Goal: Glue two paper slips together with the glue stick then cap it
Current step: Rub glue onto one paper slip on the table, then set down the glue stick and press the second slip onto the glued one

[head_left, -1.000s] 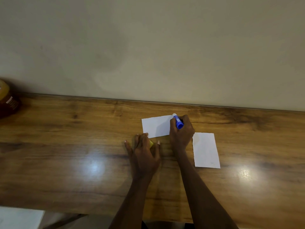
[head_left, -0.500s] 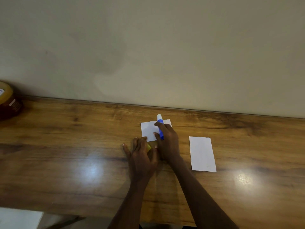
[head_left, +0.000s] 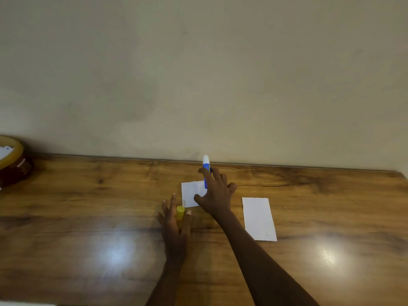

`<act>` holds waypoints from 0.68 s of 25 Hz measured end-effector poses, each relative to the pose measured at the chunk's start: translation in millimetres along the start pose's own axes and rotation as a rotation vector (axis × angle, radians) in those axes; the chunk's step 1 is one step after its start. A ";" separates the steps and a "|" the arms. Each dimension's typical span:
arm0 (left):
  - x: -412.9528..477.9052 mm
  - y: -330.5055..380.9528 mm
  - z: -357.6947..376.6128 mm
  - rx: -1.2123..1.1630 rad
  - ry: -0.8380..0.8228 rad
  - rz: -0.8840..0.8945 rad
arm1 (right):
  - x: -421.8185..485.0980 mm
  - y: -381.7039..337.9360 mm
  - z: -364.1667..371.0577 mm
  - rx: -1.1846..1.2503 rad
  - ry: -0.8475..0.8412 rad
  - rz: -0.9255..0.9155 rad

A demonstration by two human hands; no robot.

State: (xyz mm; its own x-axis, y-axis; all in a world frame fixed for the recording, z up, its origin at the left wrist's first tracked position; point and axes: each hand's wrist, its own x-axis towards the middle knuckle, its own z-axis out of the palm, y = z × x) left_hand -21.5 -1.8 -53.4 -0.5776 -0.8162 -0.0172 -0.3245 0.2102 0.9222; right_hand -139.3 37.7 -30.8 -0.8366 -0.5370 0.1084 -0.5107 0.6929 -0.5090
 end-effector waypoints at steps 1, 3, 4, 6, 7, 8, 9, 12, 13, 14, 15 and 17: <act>-0.5 1.9 -0.3 -0.021 0.018 0.005 | -2.0 0.8 -7.2 0.066 0.034 0.010; -3.0 11.6 5.1 -0.022 0.035 0.000 | -9.4 8.7 -24.6 0.242 0.165 0.045; -5.7 19.1 12.1 -0.011 0.032 0.017 | -14.8 17.1 -34.1 0.327 0.242 0.049; -15.5 41.2 34.9 -0.003 -0.003 0.105 | -25.8 41.6 -56.3 0.458 0.372 0.025; -22.4 54.2 49.6 -0.008 -0.035 0.145 | -31.9 56.2 -68.9 0.520 0.416 0.038; -31.6 68.3 67.0 -0.015 -0.078 0.167 | -38.1 73.4 -84.1 0.576 0.455 0.085; -41.5 81.2 84.4 -0.027 -0.126 0.168 | -43.7 91.4 -98.5 0.627 0.491 0.151; -70.9 106.7 136.6 -0.058 -0.275 0.171 | -58.4 146.6 -133.1 0.708 0.550 0.277; -79.7 110.6 154.0 -0.018 -0.315 0.197 | -63.0 164.0 -142.6 0.709 0.550 0.299; -87.2 111.4 168.4 0.056 -0.346 0.236 | -67.3 177.7 -149.7 0.709 0.538 0.321; -92.7 110.6 180.3 0.138 -0.364 0.281 | -70.5 189.5 -153.9 0.717 0.519 0.338; -98.4 105.9 197.4 0.247 -0.363 0.346 | -77.0 208.6 -155.1 0.744 0.464 0.351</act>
State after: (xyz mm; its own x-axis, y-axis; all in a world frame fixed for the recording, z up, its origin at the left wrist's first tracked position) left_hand -146.9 207.0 -30.3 -0.8883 -0.4486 0.0987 -0.2104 0.5883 0.7808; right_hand -212.1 298.3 -13.0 -0.9957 0.0004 0.0930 -0.0909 0.2079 -0.9739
